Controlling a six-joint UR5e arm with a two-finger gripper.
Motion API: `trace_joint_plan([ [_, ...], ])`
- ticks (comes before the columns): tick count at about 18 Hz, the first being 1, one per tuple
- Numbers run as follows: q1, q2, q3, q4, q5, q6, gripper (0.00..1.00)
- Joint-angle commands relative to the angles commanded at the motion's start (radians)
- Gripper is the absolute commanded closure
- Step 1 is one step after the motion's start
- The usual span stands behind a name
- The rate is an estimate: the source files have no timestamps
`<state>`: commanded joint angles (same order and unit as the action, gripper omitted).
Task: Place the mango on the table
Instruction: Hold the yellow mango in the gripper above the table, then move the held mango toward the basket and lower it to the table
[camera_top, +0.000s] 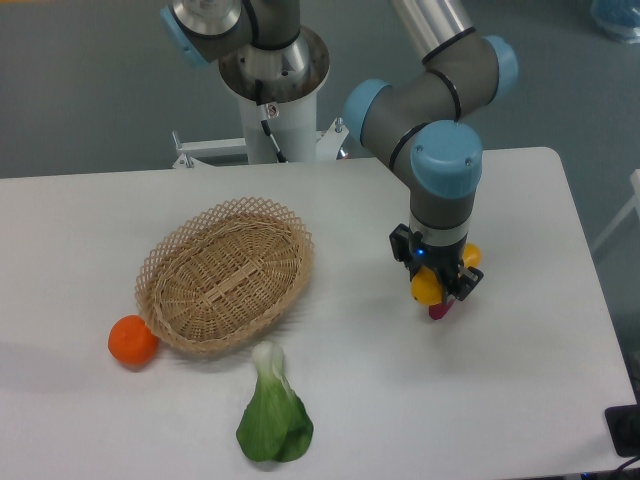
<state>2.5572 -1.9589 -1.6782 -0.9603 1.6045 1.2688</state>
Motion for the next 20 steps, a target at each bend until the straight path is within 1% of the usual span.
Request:
trace_joint_plan([
  [3,-0.021,-0.008,0.000,-0.002,-0.002,-0.032,0.77],
  [7,-0.058,-0.026,0.000,0.012,-0.003,-0.124,0.77],
  [14,-0.118,-0.077,0.000,0.115,0.000,-0.235,0.75],
  [17,-0.127,-0.095,0.008,0.123,0.000,-0.259,0.73],
  [19,-0.153,-0.116,0.031,0.123,0.000,-0.296,0.72],
  [20,-0.161,-0.127,0.044,0.123,0.000,-0.325,0.68],
])
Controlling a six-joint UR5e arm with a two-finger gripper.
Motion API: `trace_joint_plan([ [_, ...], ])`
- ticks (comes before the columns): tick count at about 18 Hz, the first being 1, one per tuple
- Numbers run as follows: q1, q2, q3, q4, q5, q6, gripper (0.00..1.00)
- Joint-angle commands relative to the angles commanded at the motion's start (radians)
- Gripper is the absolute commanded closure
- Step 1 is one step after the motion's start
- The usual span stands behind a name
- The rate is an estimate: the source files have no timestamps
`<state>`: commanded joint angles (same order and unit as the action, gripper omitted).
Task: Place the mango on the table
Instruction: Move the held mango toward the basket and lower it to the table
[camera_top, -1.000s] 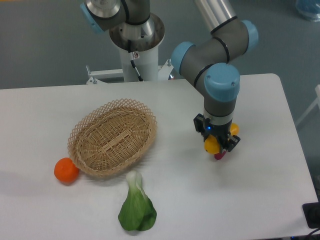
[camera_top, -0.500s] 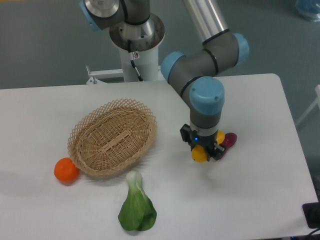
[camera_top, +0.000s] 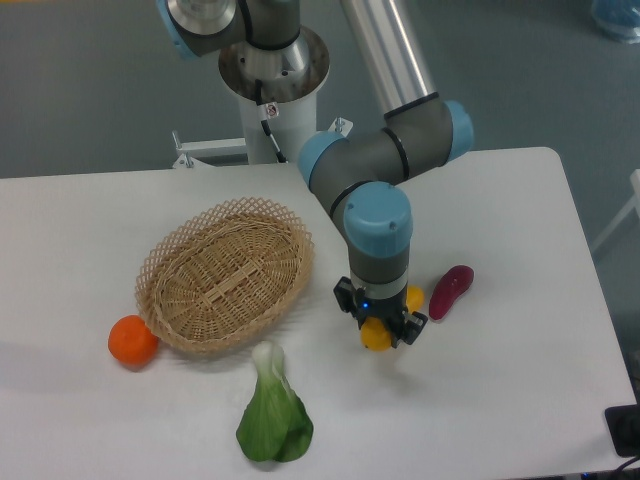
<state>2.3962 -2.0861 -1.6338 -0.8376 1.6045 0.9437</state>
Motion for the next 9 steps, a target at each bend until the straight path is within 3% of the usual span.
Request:
trace_joint_plan([
  [4,-0.026,-0.043,0.054,-0.002,0.000,-0.074,0.68],
  [9,-0.026,-0.031,0.022,-0.003,0.005,-0.048,0.68],
])
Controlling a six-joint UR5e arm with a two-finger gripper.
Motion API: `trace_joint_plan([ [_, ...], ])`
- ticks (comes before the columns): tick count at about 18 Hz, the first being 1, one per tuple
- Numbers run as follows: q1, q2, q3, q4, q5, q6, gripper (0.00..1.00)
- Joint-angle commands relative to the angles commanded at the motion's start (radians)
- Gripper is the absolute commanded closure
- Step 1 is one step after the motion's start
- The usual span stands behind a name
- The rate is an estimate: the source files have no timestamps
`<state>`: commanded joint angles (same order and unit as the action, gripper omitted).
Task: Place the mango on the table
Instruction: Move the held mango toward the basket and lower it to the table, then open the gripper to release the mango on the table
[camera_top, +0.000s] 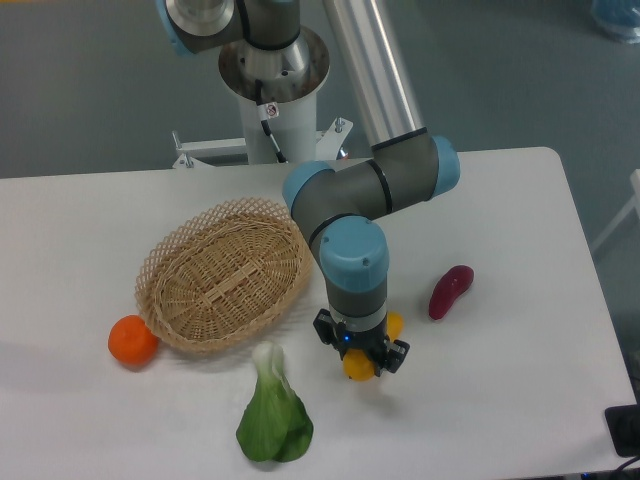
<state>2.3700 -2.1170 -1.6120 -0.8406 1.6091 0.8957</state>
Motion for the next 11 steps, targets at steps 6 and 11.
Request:
trace_joint_plan([
  [6,0.011,0.025,-0.066,0.006,0.026,0.123,0.62],
  [11,0.009,-0.008,-0.039,0.009,0.028,0.091,0.57],
])
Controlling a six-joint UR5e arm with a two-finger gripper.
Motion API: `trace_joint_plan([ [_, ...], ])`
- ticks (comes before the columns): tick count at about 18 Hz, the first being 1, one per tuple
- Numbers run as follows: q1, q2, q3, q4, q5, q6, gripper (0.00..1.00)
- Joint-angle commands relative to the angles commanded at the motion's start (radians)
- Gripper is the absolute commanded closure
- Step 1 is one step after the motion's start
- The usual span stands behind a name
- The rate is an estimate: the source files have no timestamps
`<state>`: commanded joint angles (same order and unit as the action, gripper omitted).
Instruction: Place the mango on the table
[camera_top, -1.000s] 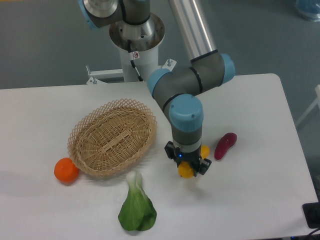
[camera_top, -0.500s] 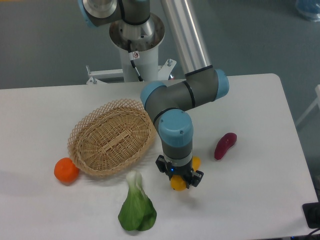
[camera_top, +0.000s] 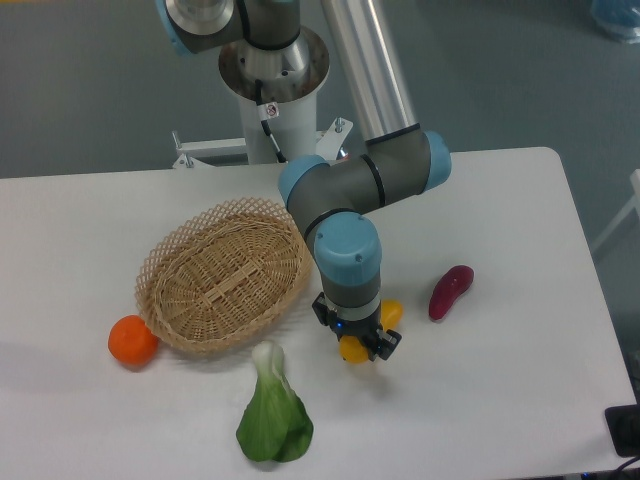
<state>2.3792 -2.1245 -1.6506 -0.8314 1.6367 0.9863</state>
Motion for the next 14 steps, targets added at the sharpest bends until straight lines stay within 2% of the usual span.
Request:
trace_joint_plan([
  [5,0.000,-0.002,0.000,0.000,0.000,0.006,0.27],
  [6,0.000,-0.002,0.002,0.000,0.000,0.006,0.26],
  [7,0.000,-0.002,0.003,0.002,-0.002,0.008,0.20],
  [9,0.003,0.000,0.008,0.000,0.000,0.003,0.00],
  [14,0.035,0.021,0.012,-0.002,-0.009,0.003,0.00],
])
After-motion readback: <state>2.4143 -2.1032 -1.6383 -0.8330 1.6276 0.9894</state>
